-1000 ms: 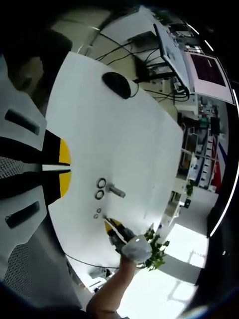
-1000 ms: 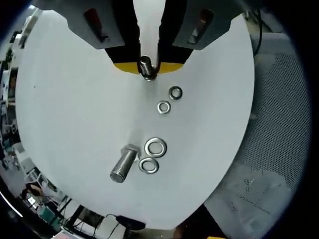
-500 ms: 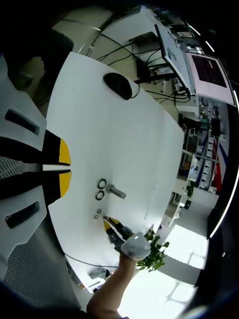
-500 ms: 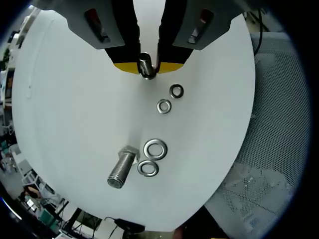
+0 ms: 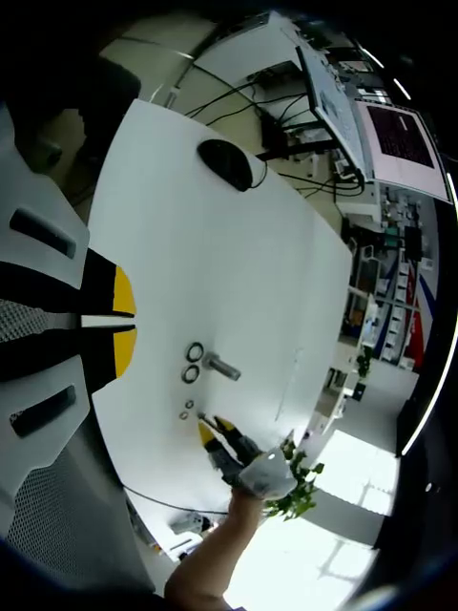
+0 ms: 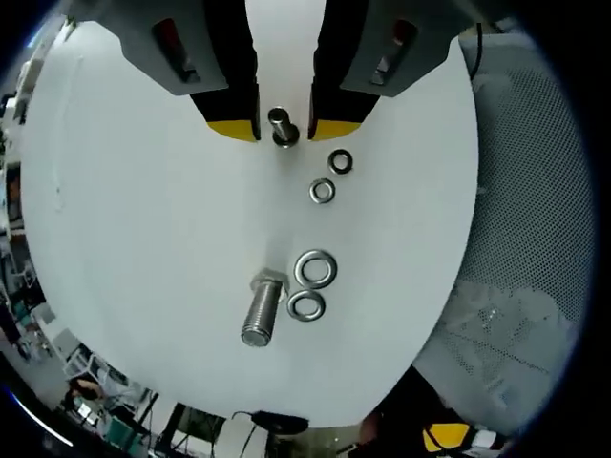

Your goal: Place the washer onto the threaded stud by aligning its center hole with the stud, sliding it down to the base, and recovering from edge contact or off-axis alignment until the washer reaches the visible bottom stop.

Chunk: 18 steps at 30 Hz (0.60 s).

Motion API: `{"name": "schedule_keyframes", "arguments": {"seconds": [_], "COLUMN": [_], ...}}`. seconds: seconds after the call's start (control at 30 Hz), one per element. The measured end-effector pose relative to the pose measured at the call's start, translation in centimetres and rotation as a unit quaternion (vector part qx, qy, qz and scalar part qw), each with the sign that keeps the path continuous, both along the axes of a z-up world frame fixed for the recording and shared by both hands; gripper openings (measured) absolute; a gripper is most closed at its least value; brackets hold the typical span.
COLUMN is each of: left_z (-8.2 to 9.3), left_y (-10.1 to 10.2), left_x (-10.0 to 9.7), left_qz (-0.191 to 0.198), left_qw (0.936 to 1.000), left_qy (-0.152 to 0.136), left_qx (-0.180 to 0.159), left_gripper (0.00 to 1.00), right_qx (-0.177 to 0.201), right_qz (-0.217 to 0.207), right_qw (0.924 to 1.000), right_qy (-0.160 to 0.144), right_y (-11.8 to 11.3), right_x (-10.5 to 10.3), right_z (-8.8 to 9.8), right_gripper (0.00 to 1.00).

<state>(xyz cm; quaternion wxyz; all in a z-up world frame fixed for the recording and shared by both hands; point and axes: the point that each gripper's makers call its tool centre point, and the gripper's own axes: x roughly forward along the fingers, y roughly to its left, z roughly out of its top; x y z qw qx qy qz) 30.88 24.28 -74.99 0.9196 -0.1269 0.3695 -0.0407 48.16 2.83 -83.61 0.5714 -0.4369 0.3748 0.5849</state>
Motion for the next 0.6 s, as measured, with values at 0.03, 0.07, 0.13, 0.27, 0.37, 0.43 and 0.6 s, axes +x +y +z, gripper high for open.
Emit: {"name": "schedule_keyframes", "arguments": {"seconds": [0.03,0.07,0.13,0.27,0.37,0.43,0.6], "left_z": [0.0,0.0,0.0,0.0,0.0,-0.3,-0.8], "left_y": [0.0,0.0,0.0,0.0,0.0,-0.1,-0.2], "left_x": [0.0,0.0,0.0,0.0,0.0,-0.1,-0.4], "left_qz": [0.0,0.0,0.001,0.0,0.0,-0.004,-0.015], "left_qw": [1.0,1.0,1.0,1.0,1.0,0.9999,0.9995], "left_qy": [0.0,-0.001,-0.001,0.001,0.001,0.009,0.026], "left_qx": [0.0,0.0,-0.001,0.0,0.0,-0.002,0.005], "left_gripper": [0.01,0.01,0.01,0.01,0.01,0.01,0.01], "right_qx": [0.015,0.021,0.037,0.059,0.07,0.076,0.1], "right_qz": [-0.01,-0.013,-0.017,-0.018,-0.022,-0.022,-0.017], "right_qw": [0.9998,0.9997,0.9992,0.998,0.9972,0.9967,0.9948], "right_qy": [0.004,0.003,0.001,-0.013,-0.015,-0.015,-0.013], "right_y": [0.3,0.4,0.7,0.4,0.2,0.2,0.9], "right_x": [-0.2,-0.1,-0.3,-1.0,-1.6,-2.0,-3.0], "right_z": [0.7,1.0,1.8,2.9,3.6,4.1,6.0], "right_gripper": [0.22,0.22,0.22,0.22,0.22,0.22,0.22]}}
